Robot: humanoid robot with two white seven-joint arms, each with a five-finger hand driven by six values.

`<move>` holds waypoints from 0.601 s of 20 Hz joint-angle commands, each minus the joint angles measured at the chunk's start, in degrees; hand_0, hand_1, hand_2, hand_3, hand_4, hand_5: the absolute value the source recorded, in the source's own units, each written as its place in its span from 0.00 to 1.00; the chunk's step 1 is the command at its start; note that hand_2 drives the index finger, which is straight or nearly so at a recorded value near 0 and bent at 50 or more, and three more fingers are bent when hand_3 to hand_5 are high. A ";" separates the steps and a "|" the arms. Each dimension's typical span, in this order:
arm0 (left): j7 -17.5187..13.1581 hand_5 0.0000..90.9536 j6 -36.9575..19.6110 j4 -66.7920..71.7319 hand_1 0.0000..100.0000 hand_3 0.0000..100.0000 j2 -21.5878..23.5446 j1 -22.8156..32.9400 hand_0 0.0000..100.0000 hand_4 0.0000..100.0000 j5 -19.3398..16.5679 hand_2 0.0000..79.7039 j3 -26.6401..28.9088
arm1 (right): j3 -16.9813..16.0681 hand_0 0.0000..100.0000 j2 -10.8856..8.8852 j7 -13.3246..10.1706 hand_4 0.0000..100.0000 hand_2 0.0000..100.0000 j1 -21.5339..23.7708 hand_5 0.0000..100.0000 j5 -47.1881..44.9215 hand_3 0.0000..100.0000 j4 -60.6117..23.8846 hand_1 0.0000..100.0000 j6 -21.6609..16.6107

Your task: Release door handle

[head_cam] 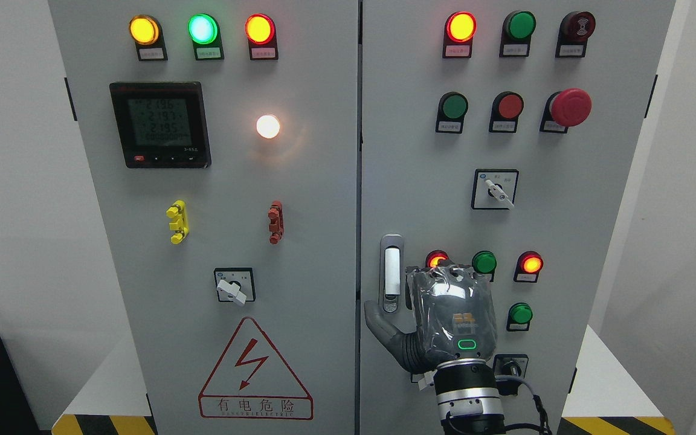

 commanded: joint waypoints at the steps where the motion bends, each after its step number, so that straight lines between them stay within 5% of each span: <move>1: 0.03 0.00 0.05 0.00 0.00 0.11 0.00 0.00 0.00 0.00 0.00 0.06 0.00 | -0.77 0.18 0.11 -0.15 0.75 0.77 -0.23 0.68 -0.20 0.98 1.81 0.36 -0.02; 12: 0.03 0.00 0.05 0.00 0.00 0.11 0.00 0.00 0.00 0.00 0.00 0.06 0.00 | -1.92 0.23 0.19 -0.15 0.74 0.77 -1.64 0.68 -0.55 0.98 2.60 0.35 0.25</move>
